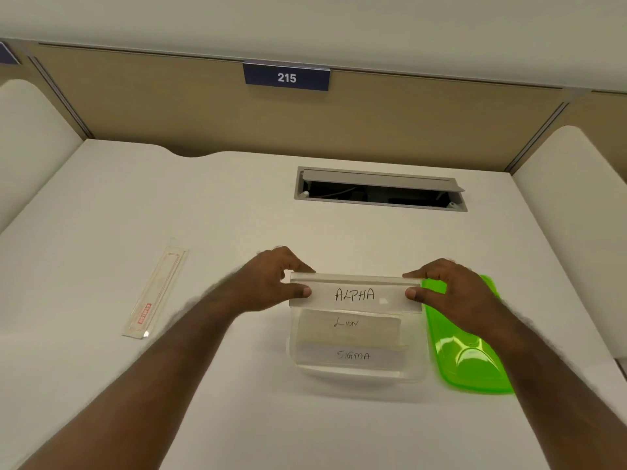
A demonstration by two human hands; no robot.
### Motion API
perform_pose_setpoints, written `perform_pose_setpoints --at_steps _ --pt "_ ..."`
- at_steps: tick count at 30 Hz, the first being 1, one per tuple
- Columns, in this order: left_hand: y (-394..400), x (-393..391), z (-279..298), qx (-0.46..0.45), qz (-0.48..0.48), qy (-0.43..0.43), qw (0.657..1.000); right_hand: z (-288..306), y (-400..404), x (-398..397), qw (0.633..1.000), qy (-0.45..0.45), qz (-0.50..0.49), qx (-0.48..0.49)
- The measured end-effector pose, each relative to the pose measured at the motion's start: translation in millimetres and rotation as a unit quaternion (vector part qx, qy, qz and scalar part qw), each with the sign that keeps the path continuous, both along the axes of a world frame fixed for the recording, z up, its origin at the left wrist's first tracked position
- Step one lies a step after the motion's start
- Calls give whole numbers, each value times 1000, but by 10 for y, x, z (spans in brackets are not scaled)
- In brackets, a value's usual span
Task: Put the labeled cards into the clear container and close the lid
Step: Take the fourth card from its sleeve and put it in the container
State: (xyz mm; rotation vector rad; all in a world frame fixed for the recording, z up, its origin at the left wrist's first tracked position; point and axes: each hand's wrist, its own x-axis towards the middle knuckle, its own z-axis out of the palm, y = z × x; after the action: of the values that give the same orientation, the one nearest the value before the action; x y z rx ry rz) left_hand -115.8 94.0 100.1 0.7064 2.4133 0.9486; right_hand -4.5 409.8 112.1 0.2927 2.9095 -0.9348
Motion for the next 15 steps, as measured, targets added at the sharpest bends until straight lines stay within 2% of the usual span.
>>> perform_pose_setpoints --at_steps 3,8,11,15 --pt "151 135 -138 -138 -19 123 983 -166 -17 47 989 -29 -5 145" --pt "388 317 -322 -243 -34 279 928 -424 -119 92 958 -13 0 286" --pt "496 413 -387 -286 -53 312 905 -539 -171 85 935 -14 17 354" --pt "585 491 -431 -335 -74 298 891 -648 -241 65 912 -42 39 406"
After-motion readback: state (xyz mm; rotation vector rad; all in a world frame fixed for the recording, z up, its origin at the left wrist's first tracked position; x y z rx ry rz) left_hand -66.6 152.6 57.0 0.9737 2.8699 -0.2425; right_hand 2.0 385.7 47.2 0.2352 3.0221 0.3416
